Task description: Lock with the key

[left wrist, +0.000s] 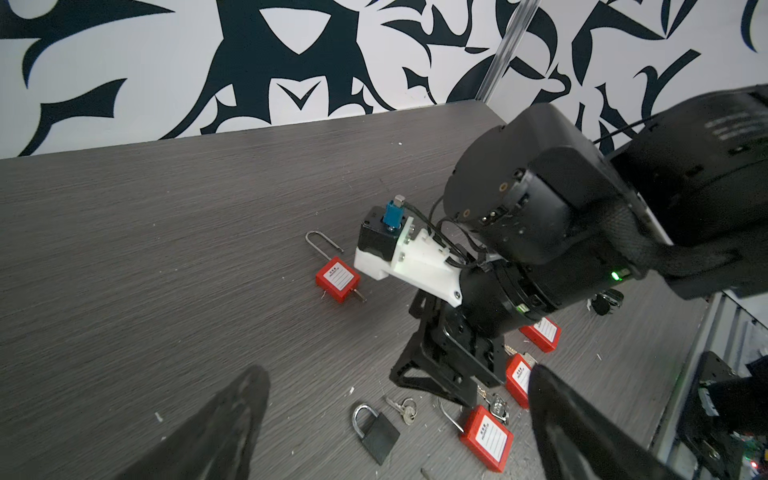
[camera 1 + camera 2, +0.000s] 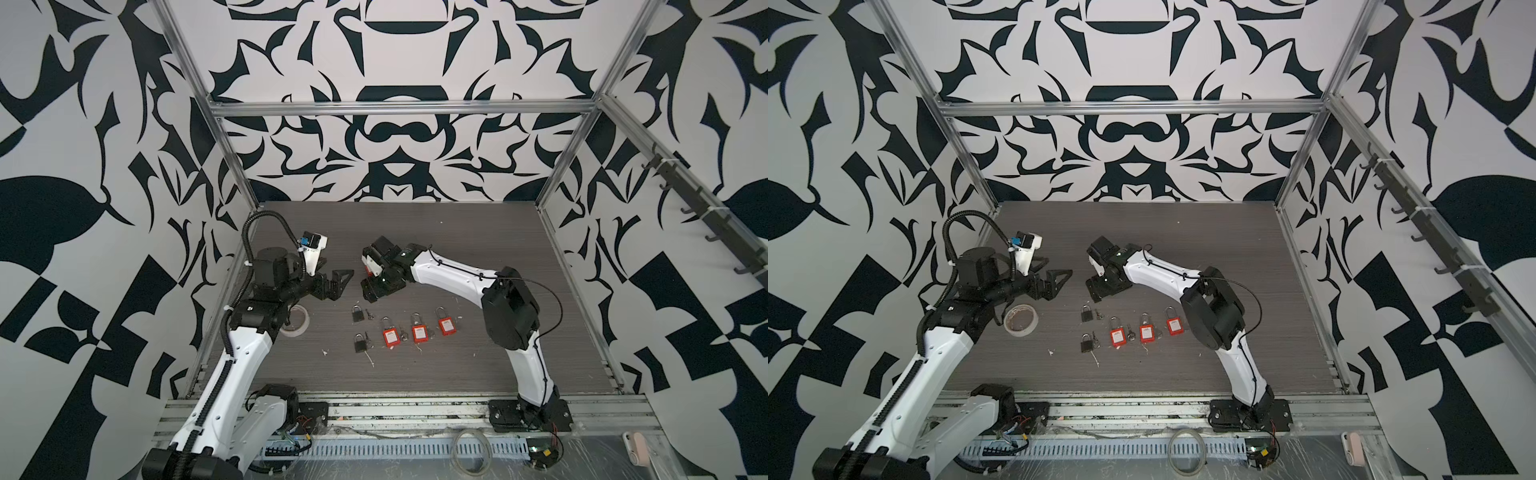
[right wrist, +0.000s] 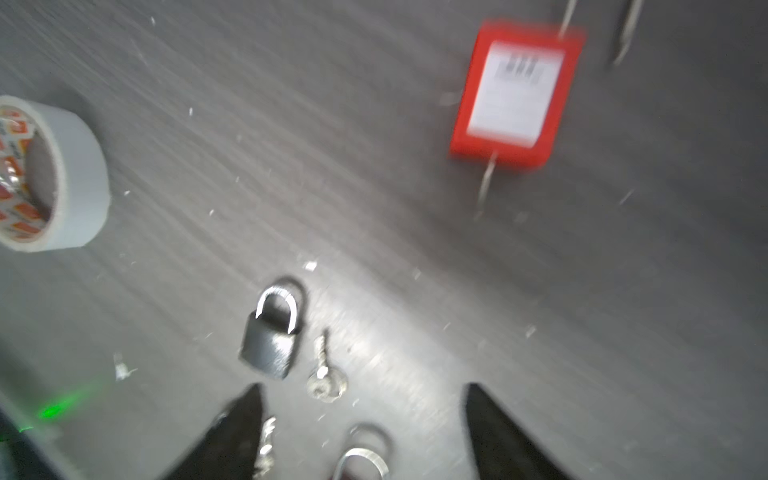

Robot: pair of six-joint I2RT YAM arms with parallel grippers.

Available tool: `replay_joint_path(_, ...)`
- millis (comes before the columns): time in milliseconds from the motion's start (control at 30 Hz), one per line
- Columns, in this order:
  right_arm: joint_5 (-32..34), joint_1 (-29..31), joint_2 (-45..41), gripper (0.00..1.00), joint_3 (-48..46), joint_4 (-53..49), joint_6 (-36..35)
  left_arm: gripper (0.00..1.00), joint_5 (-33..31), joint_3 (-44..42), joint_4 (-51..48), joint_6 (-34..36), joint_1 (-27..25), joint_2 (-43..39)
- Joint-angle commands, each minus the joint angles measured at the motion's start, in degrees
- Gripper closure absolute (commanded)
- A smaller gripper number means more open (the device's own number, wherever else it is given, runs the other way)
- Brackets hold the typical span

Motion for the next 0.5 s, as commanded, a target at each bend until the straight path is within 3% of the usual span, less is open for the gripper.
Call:
replay_joint_path(0, 7.03, -1.22, 0.09, 0.09, 4.05, 4.56, -1.3, 0.01, 0.62, 1.7, -0.57, -0.92, -0.01, 0.74)
replay_joint_path(233, 10.71, -2.13, 7.72, 0.11, 12.65, 3.84, -2.57, 0.03, 0.83, 1.55, -1.27, 0.05, 0.01, 1.98)
replay_joint_path(467, 11.04, -2.57, 13.66, 0.28, 18.2, 4.13, -2.19, 0.05, 0.83, 0.99, -1.72, -0.01, -0.03, 1.97)
